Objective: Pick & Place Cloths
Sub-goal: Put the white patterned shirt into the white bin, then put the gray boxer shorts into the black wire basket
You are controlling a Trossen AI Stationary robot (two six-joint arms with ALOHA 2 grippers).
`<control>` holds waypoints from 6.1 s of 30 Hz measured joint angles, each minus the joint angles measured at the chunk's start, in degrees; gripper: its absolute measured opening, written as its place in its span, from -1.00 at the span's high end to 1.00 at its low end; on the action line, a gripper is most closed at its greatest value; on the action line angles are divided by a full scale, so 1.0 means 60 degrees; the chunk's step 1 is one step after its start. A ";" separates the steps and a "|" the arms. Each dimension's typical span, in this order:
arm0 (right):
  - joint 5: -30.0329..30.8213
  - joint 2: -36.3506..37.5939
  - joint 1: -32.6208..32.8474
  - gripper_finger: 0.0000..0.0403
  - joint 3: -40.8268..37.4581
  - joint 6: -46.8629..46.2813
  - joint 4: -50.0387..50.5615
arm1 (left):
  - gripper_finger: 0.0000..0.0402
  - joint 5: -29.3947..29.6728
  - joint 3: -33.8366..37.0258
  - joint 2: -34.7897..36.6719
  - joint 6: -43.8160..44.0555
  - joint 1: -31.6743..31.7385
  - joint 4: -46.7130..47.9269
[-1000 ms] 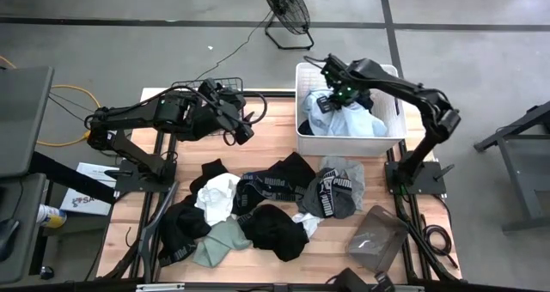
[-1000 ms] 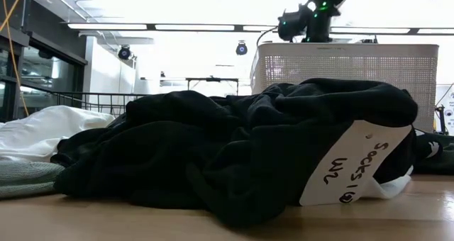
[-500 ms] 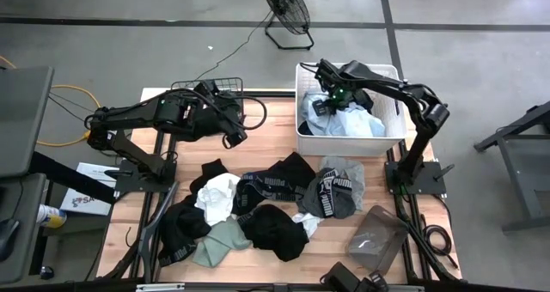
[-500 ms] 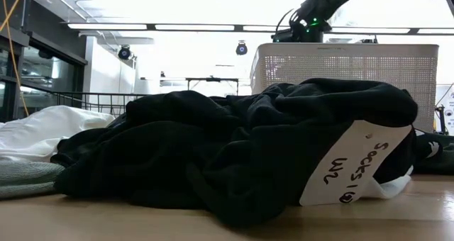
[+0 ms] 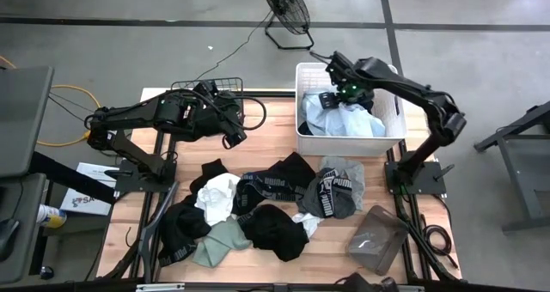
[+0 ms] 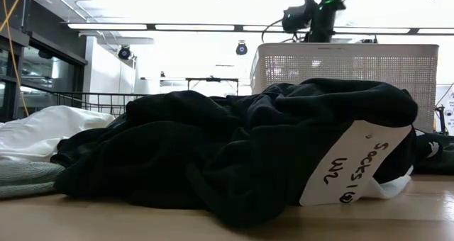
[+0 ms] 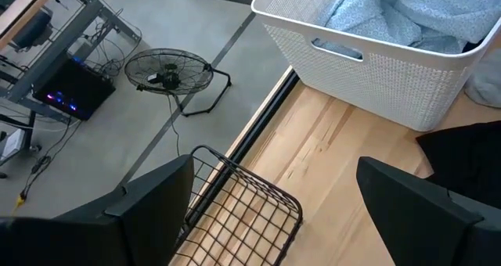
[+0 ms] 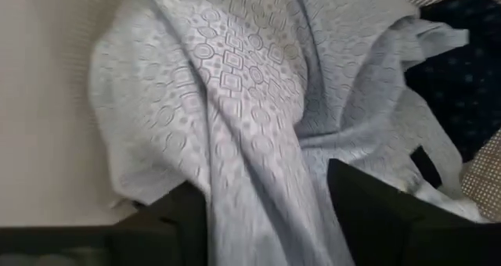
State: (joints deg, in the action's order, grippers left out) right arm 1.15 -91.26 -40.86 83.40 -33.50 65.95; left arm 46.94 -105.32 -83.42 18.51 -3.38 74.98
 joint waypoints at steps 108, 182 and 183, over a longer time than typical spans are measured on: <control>0.2580 0.0769 1.0469 0.11 -0.6830 -0.9696 -0.7798 | -0.75 -0.8158 0.8976 0.3111 -0.0427 -0.0004 -1.0568; 0.2798 0.0809 0.9316 0.98 0.1031 0.2641 -0.6833 | -0.75 -0.8408 0.8932 0.3107 -0.0628 0.0000 -1.5336; 0.2809 0.0809 0.9282 0.98 0.1035 0.2682 -0.6856 | -0.75 -0.8408 0.8932 0.3107 -0.0628 0.0000 -1.5339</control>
State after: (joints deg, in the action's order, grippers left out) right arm 18.00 -86.41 14.83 89.60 -17.41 24.82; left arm -3.51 -51.72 -64.77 14.74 -3.38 -17.06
